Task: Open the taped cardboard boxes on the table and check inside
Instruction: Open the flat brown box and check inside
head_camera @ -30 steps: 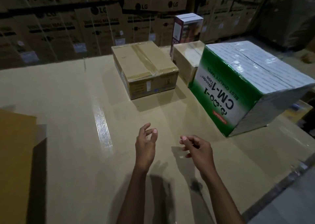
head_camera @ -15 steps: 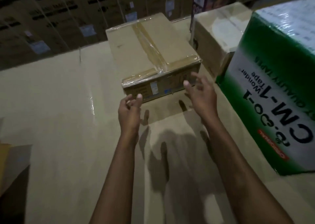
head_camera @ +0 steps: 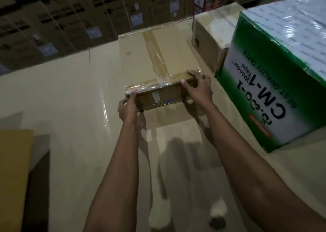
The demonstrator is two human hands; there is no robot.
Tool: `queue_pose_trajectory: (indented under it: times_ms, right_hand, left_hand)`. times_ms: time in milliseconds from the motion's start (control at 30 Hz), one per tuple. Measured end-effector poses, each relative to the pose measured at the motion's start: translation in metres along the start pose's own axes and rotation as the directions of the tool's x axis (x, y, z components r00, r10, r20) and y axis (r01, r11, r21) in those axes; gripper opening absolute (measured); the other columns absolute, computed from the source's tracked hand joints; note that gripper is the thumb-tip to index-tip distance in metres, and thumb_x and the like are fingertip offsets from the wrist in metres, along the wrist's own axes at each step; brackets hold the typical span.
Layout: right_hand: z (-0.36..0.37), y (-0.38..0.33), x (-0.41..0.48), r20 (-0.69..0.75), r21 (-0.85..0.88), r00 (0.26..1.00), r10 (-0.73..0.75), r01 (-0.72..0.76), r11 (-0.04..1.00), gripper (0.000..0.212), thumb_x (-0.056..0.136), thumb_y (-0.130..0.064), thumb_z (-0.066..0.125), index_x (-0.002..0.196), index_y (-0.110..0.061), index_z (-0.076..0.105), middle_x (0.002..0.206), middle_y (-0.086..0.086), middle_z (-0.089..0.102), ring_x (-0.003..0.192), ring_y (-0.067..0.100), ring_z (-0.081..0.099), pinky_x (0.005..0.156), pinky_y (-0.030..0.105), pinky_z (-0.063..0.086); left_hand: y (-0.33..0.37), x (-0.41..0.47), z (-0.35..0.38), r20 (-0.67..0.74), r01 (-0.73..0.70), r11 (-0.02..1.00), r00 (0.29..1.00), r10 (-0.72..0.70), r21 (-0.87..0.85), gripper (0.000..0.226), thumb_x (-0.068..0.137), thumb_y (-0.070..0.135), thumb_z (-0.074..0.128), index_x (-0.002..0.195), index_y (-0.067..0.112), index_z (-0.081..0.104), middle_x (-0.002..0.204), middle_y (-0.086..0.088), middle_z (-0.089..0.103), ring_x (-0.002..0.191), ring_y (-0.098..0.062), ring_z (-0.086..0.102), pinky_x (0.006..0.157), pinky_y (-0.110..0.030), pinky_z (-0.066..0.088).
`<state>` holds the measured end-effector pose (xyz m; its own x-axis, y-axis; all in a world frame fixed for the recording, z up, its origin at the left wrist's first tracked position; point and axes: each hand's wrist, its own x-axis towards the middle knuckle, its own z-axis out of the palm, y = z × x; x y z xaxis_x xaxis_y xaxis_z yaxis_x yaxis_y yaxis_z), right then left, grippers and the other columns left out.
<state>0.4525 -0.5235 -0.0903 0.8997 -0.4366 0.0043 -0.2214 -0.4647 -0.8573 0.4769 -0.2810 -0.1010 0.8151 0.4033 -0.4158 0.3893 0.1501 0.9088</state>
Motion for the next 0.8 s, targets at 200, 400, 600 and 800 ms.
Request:
queue_pose_trajectory:
  times_ms: [200, 400, 600, 800]
  right_hand:
    - [0.002, 0.004, -0.142, -0.077, 0.011, 0.997, 0.019, -0.018, 1.0, 0.045, 0.091, -0.063, 0.067, 0.133, -0.051, 0.057, 0.146, -0.002, 0.037, 0.133, 0.023, 0.048, 0.107, 0.037, 0.042]
    - [0.001, 0.017, -0.279, -0.139, 0.012, 0.99, -0.029, 0.031, 0.999, 0.042, 0.091, -0.059, 0.069, 0.131, -0.049, 0.058, 0.138, -0.003, 0.036, 0.129, 0.019, 0.05, 0.103, 0.031, 0.042]
    - [-0.002, 0.009, -0.307, -0.159, -0.188, 0.985, -0.064, 0.033, 0.982, 0.036, 0.089, -0.055, 0.07, 0.121, -0.04, 0.063, 0.157, 0.002, 0.024, 0.151, 0.026, 0.023, 0.112, 0.063, 0.034]
    - [0.005, -0.012, -0.314, 0.07, -0.361, 0.913, -0.401, 0.398, 0.843, 0.045, 0.088, -0.051, 0.074, 0.131, -0.041, 0.064, 0.164, -0.003, 0.035, 0.159, 0.02, 0.015, 0.119, 0.061, 0.006]
  left_hand:
    - [-0.048, -0.079, -0.1, -0.052, 0.013, 1.0, 0.999, -0.013, -0.009, 0.061, 0.054, 0.071, 0.08, 0.098, 0.031, 0.068, 0.101, 0.006, 0.07, 0.103, -0.023, 0.069, 0.094, -0.049, 0.058]
    - [-0.111, -0.158, -0.191, -0.118, -0.008, 0.981, 0.993, -0.016, -0.194, 0.053, 0.069, 0.056, 0.086, 0.108, 0.025, 0.069, 0.105, 0.006, 0.071, 0.089, -0.011, 0.064, 0.087, -0.035, 0.055]
    - [-0.143, -0.175, -0.222, 0.068, 0.243, 0.872, 0.969, -0.237, -0.424, 0.073, 0.061, 0.068, 0.066, 0.117, 0.022, 0.058, 0.079, 0.003, 0.046, 0.066, -0.011, 0.043, 0.06, -0.029, 0.033]
    - [-0.126, -0.171, -0.203, 0.142, 0.422, 0.765, 0.902, -0.407, -0.487, 0.078, 0.1, 0.052, 0.05, 0.156, 0.003, 0.027, 0.163, -0.021, 0.016, 0.147, -0.045, 0.017, 0.12, -0.051, 0.017]
